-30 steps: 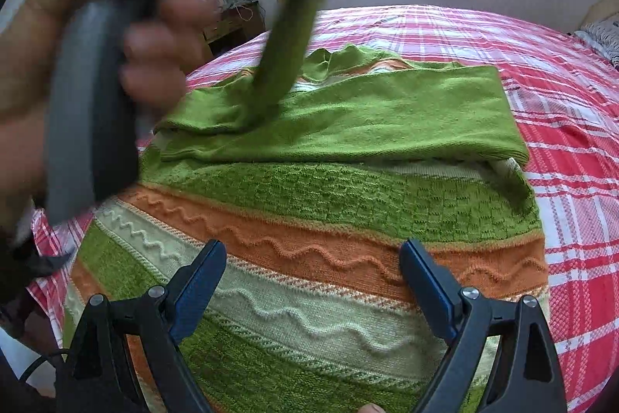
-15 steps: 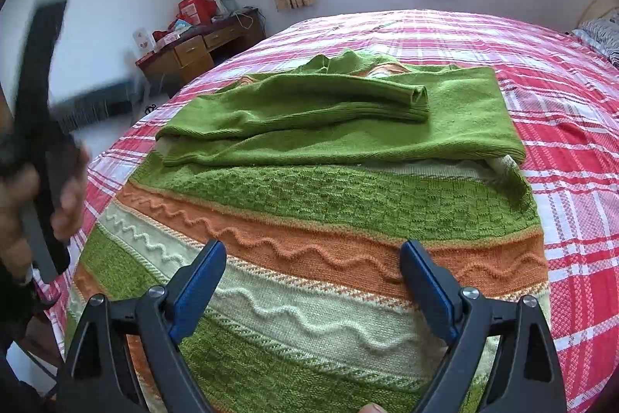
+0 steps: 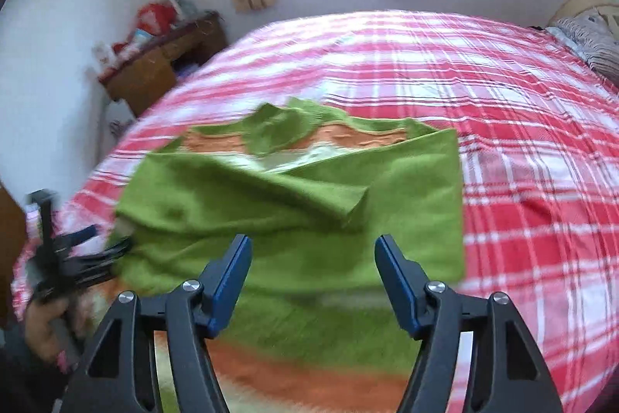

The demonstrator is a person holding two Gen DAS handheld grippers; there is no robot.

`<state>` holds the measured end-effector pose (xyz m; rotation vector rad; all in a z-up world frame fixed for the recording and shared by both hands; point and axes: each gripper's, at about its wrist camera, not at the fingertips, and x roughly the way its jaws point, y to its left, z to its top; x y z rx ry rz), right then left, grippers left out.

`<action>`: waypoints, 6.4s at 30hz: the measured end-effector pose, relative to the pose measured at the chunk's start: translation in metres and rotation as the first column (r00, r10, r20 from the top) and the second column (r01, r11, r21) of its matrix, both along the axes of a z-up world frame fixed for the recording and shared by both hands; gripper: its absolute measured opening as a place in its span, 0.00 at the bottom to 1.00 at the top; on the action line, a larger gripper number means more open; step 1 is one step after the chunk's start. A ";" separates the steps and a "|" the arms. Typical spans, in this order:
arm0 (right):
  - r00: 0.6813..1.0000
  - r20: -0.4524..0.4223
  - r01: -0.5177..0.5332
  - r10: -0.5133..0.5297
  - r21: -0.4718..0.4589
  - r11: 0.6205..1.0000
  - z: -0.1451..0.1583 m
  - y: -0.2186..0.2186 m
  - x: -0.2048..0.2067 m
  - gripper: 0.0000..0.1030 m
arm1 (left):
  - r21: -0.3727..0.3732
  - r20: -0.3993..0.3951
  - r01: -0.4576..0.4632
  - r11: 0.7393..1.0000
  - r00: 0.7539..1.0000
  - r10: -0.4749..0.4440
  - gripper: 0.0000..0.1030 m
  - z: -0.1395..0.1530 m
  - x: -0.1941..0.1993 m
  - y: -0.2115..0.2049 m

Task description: Fold small clothes

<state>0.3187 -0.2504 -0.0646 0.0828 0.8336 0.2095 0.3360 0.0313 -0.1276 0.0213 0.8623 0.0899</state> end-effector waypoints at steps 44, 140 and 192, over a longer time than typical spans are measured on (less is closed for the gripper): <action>1.000 0.010 0.017 -0.017 0.015 1.000 -0.009 -0.025 0.023 0.02 | -0.015 0.009 -0.008 1.000 1.000 0.009 1.00 -0.014 0.001 0.002; 0.998 -0.025 -0.056 0.056 0.004 0.998 -0.047 -0.005 -0.156 0.63 | -0.067 -0.025 0.116 0.991 0.993 -0.117 1.00 -0.007 -0.154 0.012; 0.998 -0.027 0.066 -0.063 0.132 0.989 -0.056 -0.072 -0.316 0.68 | -0.421 -0.029 0.255 0.870 0.955 -0.294 0.07 0.001 -0.259 0.054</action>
